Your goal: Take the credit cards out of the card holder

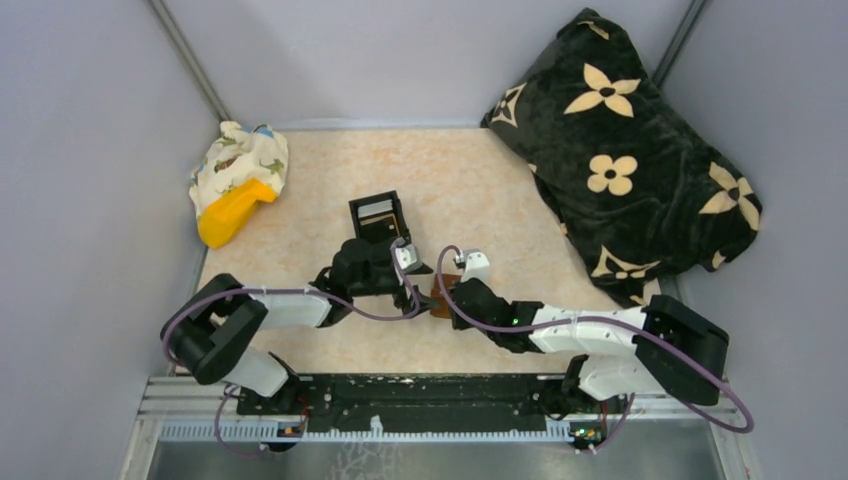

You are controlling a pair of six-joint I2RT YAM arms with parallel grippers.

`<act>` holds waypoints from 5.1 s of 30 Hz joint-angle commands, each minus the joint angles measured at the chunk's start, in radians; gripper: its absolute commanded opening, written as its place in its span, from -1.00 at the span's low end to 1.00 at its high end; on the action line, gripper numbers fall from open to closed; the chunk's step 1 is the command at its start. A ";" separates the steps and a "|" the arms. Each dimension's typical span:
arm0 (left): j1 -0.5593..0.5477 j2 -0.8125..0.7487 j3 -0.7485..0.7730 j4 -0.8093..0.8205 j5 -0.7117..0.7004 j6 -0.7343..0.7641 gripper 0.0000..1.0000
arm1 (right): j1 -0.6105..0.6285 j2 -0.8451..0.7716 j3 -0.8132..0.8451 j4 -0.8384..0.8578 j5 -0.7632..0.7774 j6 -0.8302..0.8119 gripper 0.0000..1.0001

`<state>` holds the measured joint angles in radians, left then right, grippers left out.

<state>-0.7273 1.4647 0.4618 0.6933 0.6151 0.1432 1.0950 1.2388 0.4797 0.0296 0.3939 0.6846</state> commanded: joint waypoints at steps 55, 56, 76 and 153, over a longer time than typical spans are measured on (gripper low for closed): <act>-0.055 0.331 0.167 -0.148 -0.025 0.143 -1.00 | -0.058 -0.034 -0.115 0.133 -0.039 0.061 -1.00; -0.055 0.321 0.160 -0.128 -0.023 0.132 -1.00 | -0.057 -0.031 -0.115 0.134 -0.037 0.063 -1.00; 0.051 0.080 0.012 0.118 -0.031 -0.106 -1.00 | -0.104 0.115 -0.084 0.042 -0.042 0.225 -1.00; -0.093 -0.641 -0.107 -0.611 -0.898 -0.925 0.96 | 0.163 0.148 0.170 0.067 0.206 -0.271 -0.31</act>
<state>-0.8165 0.8871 0.3286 0.1616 -0.1490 -0.6949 1.1992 1.3830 0.5549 0.1165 0.4683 0.5194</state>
